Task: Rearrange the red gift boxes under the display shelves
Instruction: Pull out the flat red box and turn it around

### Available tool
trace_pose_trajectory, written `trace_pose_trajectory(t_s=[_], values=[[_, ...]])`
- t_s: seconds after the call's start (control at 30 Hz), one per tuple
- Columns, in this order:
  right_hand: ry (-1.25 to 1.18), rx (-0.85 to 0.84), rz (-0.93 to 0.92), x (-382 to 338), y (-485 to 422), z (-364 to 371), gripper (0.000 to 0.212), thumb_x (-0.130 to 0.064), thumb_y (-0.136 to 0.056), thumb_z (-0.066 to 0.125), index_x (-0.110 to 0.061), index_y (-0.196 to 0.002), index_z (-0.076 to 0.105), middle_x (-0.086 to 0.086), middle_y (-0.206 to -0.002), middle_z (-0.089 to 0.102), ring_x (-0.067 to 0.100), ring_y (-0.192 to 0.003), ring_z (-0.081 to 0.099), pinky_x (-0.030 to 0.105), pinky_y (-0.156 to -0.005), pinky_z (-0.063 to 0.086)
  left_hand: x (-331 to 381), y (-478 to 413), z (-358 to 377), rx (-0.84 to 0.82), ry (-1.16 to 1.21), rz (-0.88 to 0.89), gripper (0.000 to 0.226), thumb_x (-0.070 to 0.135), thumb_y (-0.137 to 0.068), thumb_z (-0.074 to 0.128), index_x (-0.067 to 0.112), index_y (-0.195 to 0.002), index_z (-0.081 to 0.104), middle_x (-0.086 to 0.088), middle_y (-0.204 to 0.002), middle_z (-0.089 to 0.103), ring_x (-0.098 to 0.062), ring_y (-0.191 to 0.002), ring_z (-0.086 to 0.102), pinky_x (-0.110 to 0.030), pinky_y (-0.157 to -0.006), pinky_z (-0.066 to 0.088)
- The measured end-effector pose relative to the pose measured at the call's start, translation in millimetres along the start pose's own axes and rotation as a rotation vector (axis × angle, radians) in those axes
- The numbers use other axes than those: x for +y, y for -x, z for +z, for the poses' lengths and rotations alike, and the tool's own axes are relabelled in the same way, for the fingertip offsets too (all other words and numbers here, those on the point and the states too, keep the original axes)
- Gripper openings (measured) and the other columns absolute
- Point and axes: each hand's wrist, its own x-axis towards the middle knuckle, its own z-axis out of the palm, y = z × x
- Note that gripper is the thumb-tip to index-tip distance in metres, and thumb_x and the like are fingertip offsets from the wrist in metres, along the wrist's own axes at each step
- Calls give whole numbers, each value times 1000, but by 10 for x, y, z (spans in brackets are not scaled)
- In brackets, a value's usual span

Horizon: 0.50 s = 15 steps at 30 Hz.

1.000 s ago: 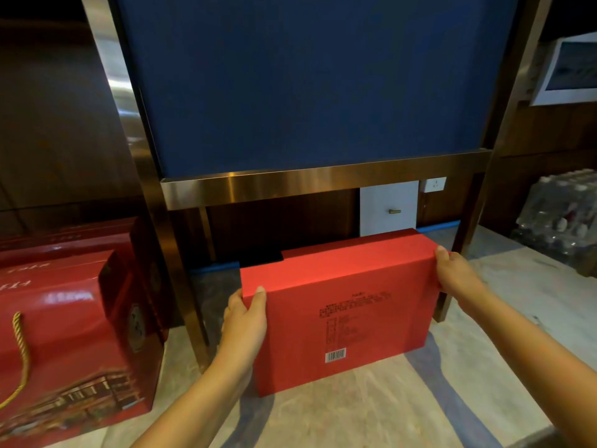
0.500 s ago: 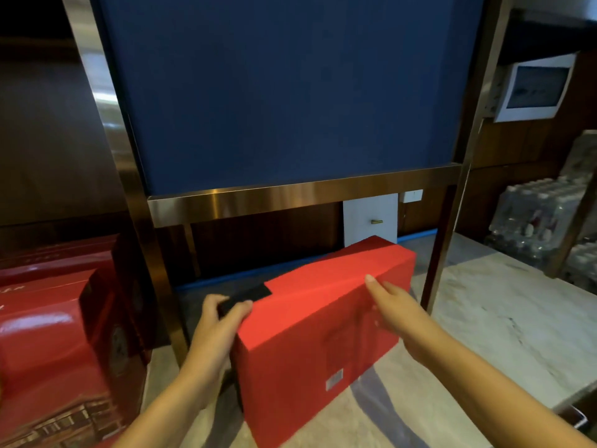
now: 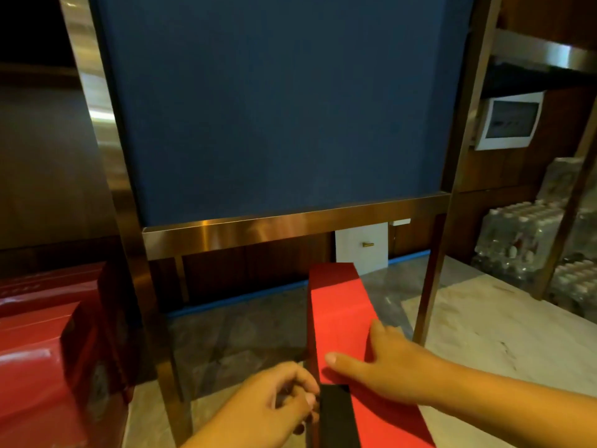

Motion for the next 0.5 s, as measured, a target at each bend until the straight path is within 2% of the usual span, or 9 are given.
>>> trace_pose_trajectory(t_s=[0.07,0.1,0.17,0.23,0.3,0.37,0.43,0.5], values=[[122,-83,40,-42,124,-103,148,-96,-28,29,-13,-149,11,10,-149,29,26,-135,36,38,-109,36,-5,-63,59,-105,16,8,10,17,-87,58,19,-84,67,-7,-85,73,-8,-85,71,-25,-78,56],[172,-108,50,-68,159,-129,151,-96,-26,28,-11,-149,6,12,-152,23,28,-138,31,40,-111,33,16,-92,69,-156,-6,47,14,18,-87,57,24,-81,68,-1,-85,73,-8,-88,70,-24,-79,55],[226,-128,83,-96,166,-133,154,-97,-28,33,-10,-150,-1,13,-153,16,31,-141,23,43,-113,30,64,-191,27,-171,-186,178,23,18,-84,60,34,-72,70,5,-85,72,-8,-90,69,-24,-81,54],[222,-102,126,-130,131,-108,137,-87,-48,50,-9,-149,1,14,-150,20,33,-139,26,43,-110,33,84,-338,-71,-119,-436,334,19,21,-79,64,39,-75,68,6,-90,70,-8,-93,66,-25,-84,52],[197,-72,147,-166,92,-106,119,-73,-59,58,-8,-147,12,14,-145,25,32,-134,32,40,-106,38,74,-501,-174,-37,-630,439,20,27,-75,64,38,-92,64,10,-101,64,-3,-98,60,-27,-91,48],[189,-66,140,-170,64,-134,113,-69,-55,61,-9,-143,23,13,-141,31,32,-131,36,39,-103,41,61,-663,-266,30,-716,463,44,34,-74,66,32,-117,55,14,-125,52,-1,-117,48,-28,-105,40],[189,-51,99,-108,37,-182,111,-69,-43,59,-17,-137,33,9,-132,39,31,-126,38,42,-101,43,114,-788,-338,3,-791,448,76,39,-75,68,36,-141,30,21,-145,25,0,-138,21,-30,-118,22],[201,-39,55,-26,43,-255,104,-67,-39,60,-23,-130,37,7,-122,42,29,-119,43,42,-98,46,246,-915,-383,-85,-930,465,96,41,-73,71,38,-147,10,22,-152,6,-1,-142,-4,-32,-118,5]])
